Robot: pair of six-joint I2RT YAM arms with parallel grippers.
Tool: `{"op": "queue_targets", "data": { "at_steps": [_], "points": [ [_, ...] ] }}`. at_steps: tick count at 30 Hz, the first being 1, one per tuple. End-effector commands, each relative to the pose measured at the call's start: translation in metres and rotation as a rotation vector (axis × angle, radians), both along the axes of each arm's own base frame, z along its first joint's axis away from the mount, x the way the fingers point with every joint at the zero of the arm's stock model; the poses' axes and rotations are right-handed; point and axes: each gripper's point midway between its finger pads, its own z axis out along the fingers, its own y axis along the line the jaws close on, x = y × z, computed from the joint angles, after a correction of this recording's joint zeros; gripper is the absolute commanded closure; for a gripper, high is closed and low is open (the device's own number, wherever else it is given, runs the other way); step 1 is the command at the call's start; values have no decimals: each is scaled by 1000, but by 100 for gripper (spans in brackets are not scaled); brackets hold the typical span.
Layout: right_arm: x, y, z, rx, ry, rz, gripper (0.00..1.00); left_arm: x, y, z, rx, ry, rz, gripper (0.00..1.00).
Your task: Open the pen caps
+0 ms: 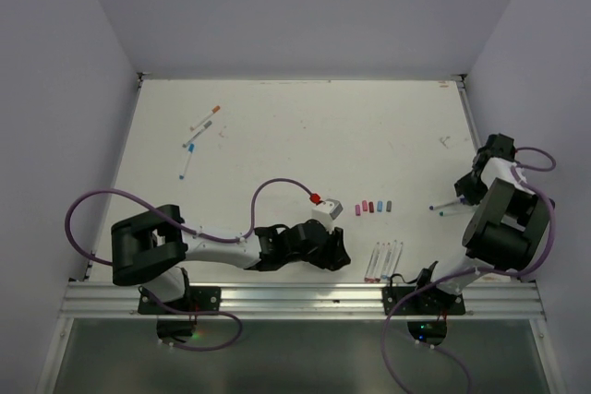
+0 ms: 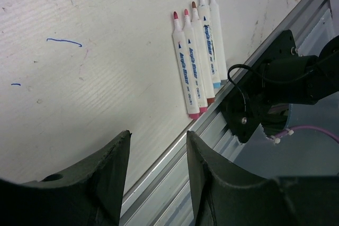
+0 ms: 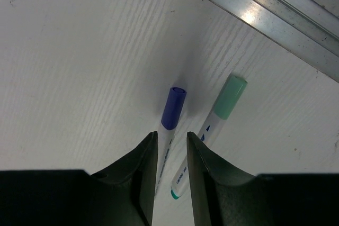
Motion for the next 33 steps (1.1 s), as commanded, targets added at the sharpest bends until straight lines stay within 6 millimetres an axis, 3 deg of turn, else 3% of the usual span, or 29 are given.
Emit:
{"op": "queue_targets", "data": {
  "at_steps": [1, 19, 23, 27, 33],
  "points": [
    [15, -11, 8, -27, -41, -11, 67, 3, -6, 11, -29, -30, -21, 51],
    [11, -17, -13, -36, 18, -30, 68, 9, -1, 6, -35, -11, -20, 50],
    [13, -13, -19, -16, 14, -19, 77, 8, -2, 3, -40, -3, -24, 50],
    [18, -12, -15, -19, -19, -1, 100, 9, 0, 5, -48, -6, -20, 50],
    [33, -4, 9, -22, -118, 32, 100, 13, 7, 12, -65, -15, 0, 50]
  ]
}}
